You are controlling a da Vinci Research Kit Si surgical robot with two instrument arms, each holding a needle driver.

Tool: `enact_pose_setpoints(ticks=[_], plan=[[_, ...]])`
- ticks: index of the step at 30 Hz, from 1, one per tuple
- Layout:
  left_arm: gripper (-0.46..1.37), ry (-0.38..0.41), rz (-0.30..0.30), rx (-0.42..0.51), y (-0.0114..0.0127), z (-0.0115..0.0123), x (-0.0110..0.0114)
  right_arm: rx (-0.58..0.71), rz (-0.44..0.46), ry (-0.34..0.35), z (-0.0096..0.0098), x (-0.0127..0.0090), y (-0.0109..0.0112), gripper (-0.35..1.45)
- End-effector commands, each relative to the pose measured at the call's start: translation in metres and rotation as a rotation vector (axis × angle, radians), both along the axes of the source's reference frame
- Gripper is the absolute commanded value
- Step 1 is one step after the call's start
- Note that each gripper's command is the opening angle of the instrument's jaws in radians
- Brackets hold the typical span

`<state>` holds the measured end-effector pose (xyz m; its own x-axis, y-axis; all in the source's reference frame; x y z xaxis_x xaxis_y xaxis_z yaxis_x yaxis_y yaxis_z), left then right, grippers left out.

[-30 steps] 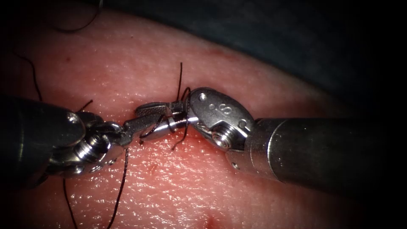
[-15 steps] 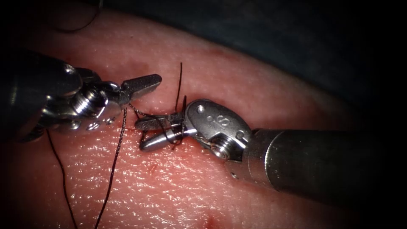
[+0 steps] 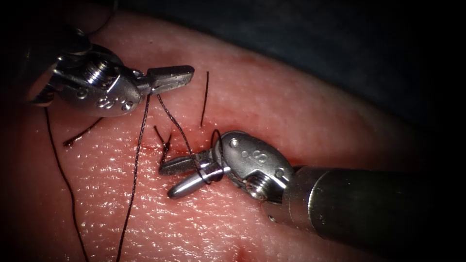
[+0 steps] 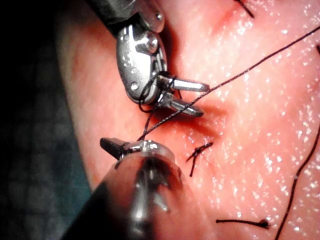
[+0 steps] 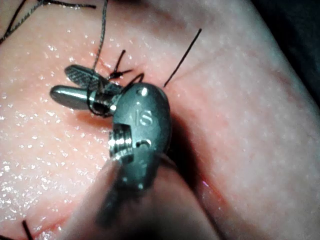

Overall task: Wound Closure
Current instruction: Loop the suture around the right gripper two times counter clockwise using the left gripper.

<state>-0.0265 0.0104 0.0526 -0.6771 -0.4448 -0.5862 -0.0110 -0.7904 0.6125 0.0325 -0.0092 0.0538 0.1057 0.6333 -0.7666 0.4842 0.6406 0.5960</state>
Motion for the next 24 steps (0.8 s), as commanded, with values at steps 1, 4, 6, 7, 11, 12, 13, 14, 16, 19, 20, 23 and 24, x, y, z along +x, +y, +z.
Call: enact_pose_setpoints(ticks=[1, 4, 6, 7, 11, 12, 13, 14, 16, 19, 20, 23, 24], plan=[[-0.35, -0.013, 0.003, 0.002, 0.0001, 0.0004, 0.0001, 0.005, -0.001, 0.016, -0.0001, 0.0, 0.0, 0.25], [-0.35, -0.038, 0.005, 0.012, 0.0001, 0.0015, 0.0002, 0.029, 0.027, 0.06, -0.0002, -0.0001, 0.0, 0.25], [-0.35, -0.043, 0.012, 0.011, 0.0, 0.0021, 0.0002, 0.043, 0.08, 0.057, -0.0003, -0.0002, 0.0002, 0.25], [-0.35, -0.045, 0.015, 0.014, 0.0, 0.0024, 0.0002, 0.056, 0.119, 0.054, -0.0004, -0.0003, 0.0004, 0.25], [-0.35, -0.043, 0.021, 0.016, -0.0003, 0.0037, 0.0002, 0.109, 0.232, 0.035, -0.0008, -0.001, 0.0012, 0.25], [-0.35, -0.042, 0.022, 0.017, -0.0004, 0.0041, 0.0002, 0.12, 0.269, 0.031, -0.001, -0.0012, 0.0015, 0.25], [-0.35, -0.043, 0.021, 0.019, -0.0005, 0.0044, 0.0002, 0.126, 0.293, 0.03, -0.0011, -0.0013, 0.0017, 0.25], [-0.35, -0.045, 0.022, 0.02, -0.0006, 0.0046, 0.0002, 0.127, 0.332, 0.031, -0.0012, -0.0015, 0.0019, 0.26], [-0.35, -0.049, 0.018, 0.025, -0.0009, 0.0053, 0.0002, 0.147, 0.396, 0.025, -0.0014, -0.0018, 0.0023, 0.26], [-0.35, -0.048, 0.018, 0.036, -0.0014, 0.0061, 0.0001, 0.175, 0.483, 0.017, -0.0016, -0.0021, 0.0026, 0.26], [-0.35, -0.048, 0.014, 0.04, -0.0016, 0.0065, 0.0, 0.186, 0.525, 0.013, -0.0017, -0.0022, 0.0028, 0.27], [-0.35, -0.043, 0.018, 0.046, -0.0024, 0.0073, -0.0002, 0.227, 0.617, 0.002, -0.0018, -0.0022, 0.003, 0.26], [-0.35, -0.046, 0.016, 0.047, -0.0026, 0.0075, -0.0003, 0.233, 0.637, 0.0, -0.0019, -0.0022, 0.0031, 0.26]])
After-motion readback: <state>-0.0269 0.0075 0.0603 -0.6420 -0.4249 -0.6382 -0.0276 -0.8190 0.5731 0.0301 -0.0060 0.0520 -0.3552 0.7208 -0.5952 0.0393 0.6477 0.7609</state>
